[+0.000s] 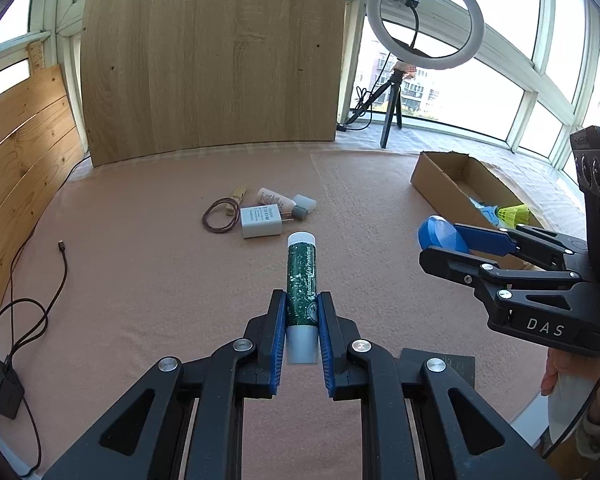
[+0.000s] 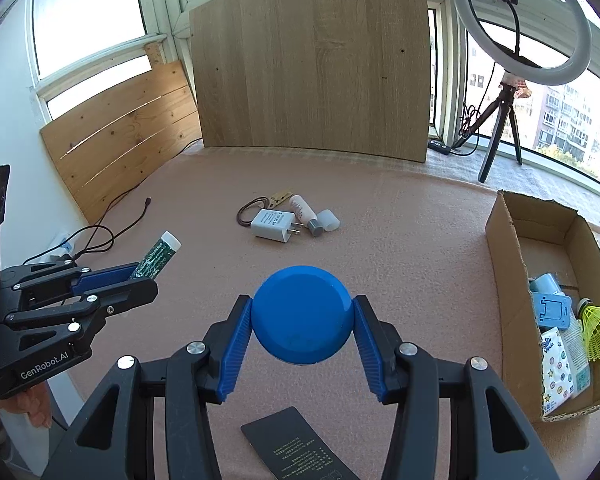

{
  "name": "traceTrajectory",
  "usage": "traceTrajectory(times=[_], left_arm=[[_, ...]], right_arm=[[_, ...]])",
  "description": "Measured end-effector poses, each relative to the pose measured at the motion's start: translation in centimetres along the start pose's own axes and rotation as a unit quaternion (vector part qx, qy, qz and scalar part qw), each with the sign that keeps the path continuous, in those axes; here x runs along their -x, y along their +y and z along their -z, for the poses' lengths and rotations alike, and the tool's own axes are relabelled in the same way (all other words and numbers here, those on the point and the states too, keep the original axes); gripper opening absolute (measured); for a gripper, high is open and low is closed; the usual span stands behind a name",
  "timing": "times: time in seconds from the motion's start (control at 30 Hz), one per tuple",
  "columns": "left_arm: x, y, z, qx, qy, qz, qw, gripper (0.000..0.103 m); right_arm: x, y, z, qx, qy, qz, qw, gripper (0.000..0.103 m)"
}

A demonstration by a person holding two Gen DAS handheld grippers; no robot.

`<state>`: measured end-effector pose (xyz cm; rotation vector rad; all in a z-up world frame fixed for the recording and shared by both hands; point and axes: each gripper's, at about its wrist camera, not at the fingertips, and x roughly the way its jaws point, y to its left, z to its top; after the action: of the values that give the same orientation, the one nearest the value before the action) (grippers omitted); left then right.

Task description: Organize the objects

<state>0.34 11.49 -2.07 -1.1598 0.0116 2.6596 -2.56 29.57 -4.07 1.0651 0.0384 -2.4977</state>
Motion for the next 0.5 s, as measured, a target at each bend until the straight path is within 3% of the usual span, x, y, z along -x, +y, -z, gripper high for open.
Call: traceTrajectory(times=[0.5], left_arm=[[-4.1,-13.1,-5.0,-0.065,-0.003,0.048,0.9967,0.016]], right_arm=[[5.3,-13.3,1.8,-0.063,-0.026,0.066,0.996,0.046]])
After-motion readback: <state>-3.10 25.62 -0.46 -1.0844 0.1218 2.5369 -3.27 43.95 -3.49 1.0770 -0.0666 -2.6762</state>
